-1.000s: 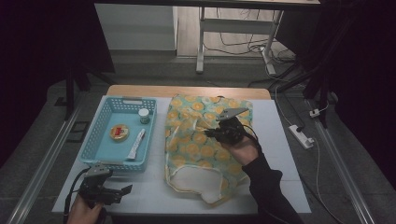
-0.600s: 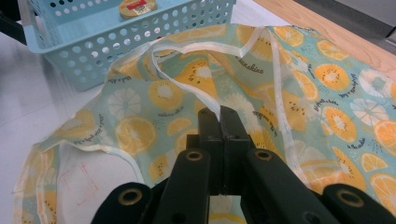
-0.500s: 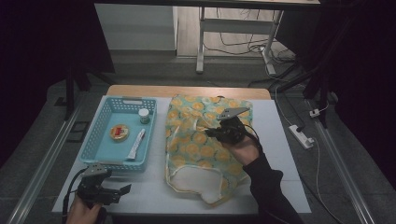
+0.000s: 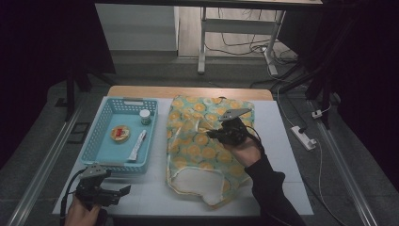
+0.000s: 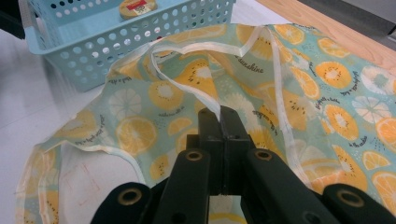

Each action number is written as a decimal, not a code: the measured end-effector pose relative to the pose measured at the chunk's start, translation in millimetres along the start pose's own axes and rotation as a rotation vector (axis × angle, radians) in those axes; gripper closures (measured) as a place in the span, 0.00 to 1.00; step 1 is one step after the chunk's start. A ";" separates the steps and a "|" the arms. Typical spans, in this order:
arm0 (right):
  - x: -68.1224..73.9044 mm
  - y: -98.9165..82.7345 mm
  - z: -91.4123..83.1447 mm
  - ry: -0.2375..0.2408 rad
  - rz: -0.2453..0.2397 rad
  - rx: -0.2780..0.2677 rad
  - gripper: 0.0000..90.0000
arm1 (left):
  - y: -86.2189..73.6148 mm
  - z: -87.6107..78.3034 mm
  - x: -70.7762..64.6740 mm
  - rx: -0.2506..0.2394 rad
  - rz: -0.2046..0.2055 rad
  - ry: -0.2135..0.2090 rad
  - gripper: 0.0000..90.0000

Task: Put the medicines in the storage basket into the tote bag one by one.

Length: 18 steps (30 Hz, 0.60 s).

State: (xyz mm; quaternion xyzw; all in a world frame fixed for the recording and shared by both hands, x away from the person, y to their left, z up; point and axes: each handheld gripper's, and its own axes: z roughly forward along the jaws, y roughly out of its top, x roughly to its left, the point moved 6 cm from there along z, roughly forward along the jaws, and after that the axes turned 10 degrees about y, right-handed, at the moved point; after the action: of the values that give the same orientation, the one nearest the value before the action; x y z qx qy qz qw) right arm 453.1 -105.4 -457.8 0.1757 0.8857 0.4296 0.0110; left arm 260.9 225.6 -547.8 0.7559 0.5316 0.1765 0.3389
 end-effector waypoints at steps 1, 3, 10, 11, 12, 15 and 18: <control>-0.2 -0.2 0.3 -0.001 0.000 0.001 1.00 | 0.5 -0.7 0.1 -0.003 0.001 -0.001 0.00; -0.4 -0.4 0.4 0.000 0.000 0.002 1.00 | 2.1 -3.1 0.2 -0.011 0.000 -0.007 0.00; -1.0 -0.5 -0.9 -0.001 0.002 0.000 1.00 | 9.4 -11.1 3.8 -0.050 -0.018 -0.036 0.00; -1.3 -0.5 -1.2 -0.002 0.005 -0.002 1.00 | 10.3 -11.2 4.3 -0.054 -0.020 -0.039 0.00; -1.6 -0.5 -1.4 -0.003 0.008 -0.003 1.00 | 11.1 -11.3 4.8 -0.057 -0.020 -0.045 0.00; -2.2 -0.7 -2.1 -0.004 0.010 -0.003 1.00 | 13.4 -11.0 5.5 -0.059 -0.016 -0.065 0.00; -2.5 -0.8 -2.4 -0.003 0.010 -0.004 1.00 | 15.5 -10.9 5.6 -0.059 -0.009 -0.087 0.00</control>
State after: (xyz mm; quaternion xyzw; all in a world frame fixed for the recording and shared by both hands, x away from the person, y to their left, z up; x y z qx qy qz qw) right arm 454.8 -108.5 -457.2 0.1805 0.8839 0.4313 0.0105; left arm 266.7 231.1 -529.8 0.7502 0.5144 0.1576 0.3845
